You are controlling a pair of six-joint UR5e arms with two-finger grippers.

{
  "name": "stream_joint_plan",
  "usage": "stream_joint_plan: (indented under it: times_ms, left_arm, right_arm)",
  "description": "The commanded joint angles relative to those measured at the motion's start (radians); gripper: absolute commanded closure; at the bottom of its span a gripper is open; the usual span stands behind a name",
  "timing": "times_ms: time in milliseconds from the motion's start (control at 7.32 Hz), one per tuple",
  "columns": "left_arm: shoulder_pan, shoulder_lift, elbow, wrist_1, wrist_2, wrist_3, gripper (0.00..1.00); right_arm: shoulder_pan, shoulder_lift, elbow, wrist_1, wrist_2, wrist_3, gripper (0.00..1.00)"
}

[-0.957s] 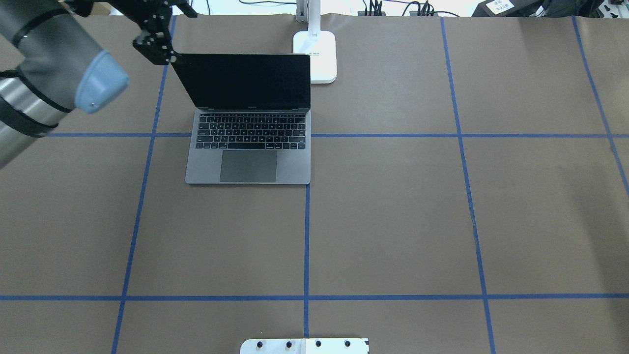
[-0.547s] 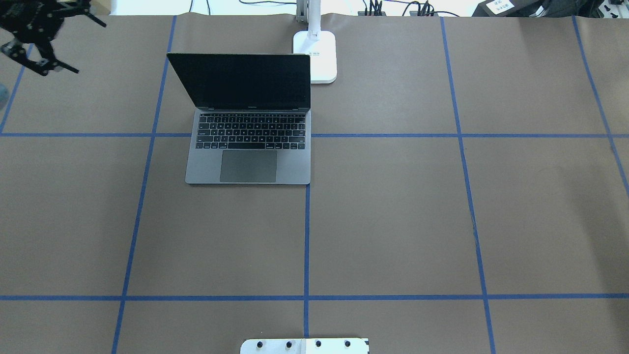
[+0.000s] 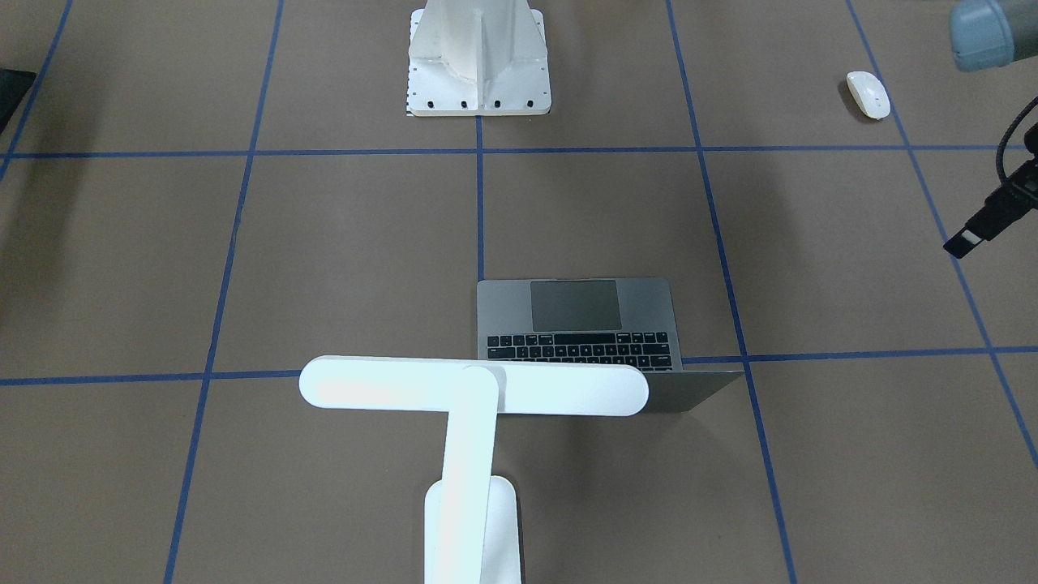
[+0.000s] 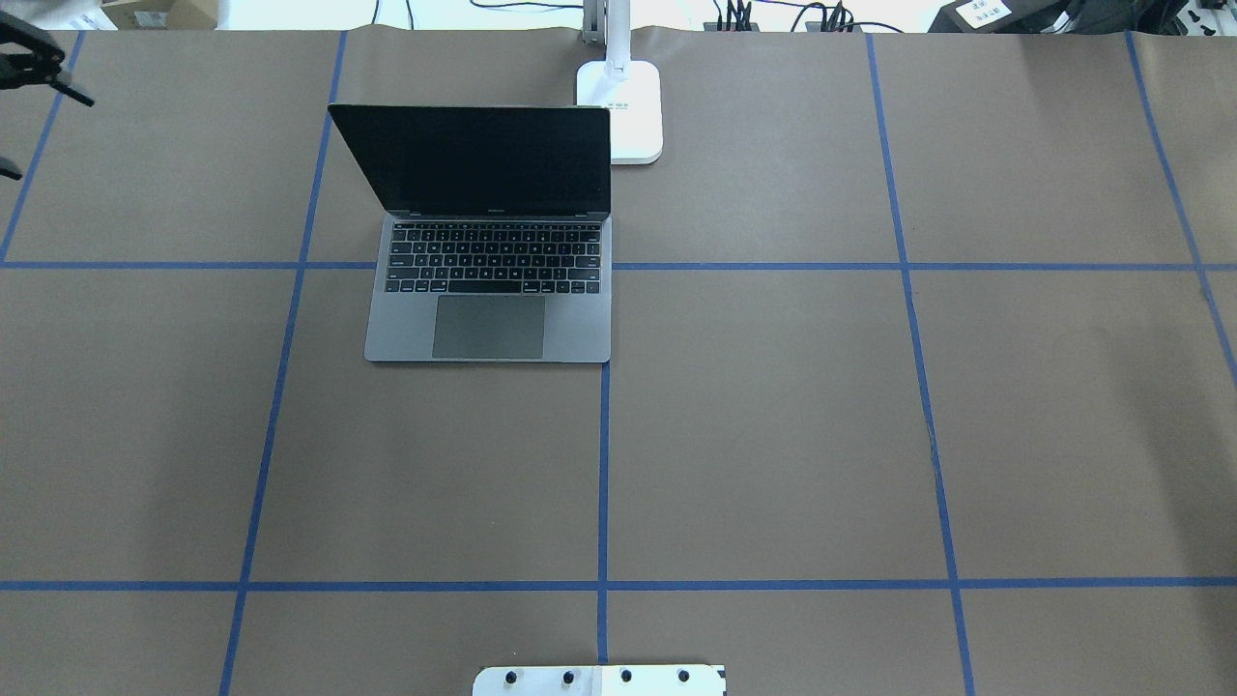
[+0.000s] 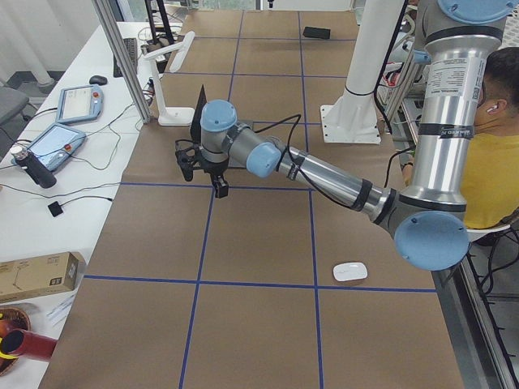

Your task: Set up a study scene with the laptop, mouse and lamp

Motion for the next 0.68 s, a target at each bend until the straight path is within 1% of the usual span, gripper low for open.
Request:
stream_joint_plan:
  times_ms: [0, 137, 273, 410, 547]
  left_arm:
    - [-0.069, 0.111, 0.026, 0.001, 0.001, 0.327, 0.00]
    - [-0.107, 0.134, 0.048, -0.001, -0.001, 0.416, 0.00]
    - [-0.145, 0.163, 0.075, -0.001, -0.001, 0.517, 0.00]
    - [-0.184, 0.170, 0.097, 0.001, -0.001, 0.583, 0.00]
    - [-0.216, 0.203, 0.102, -0.001, -0.002, 0.628, 0.00]
  right_arm:
    - [0.069, -0.009, -0.020, -0.013, 0.004, -0.142, 0.00]
    - [0.134, -0.015, -0.031, -0.031, 0.010, -0.150, 0.00]
    - [0.165, -0.010, -0.048, -0.063, 0.001, -0.152, 0.00]
    - [0.221, -0.031, -0.062, -0.082, -0.001, -0.153, 0.00]
    - [0.252, -0.104, -0.058, -0.077, -0.004, -0.136, 0.00]
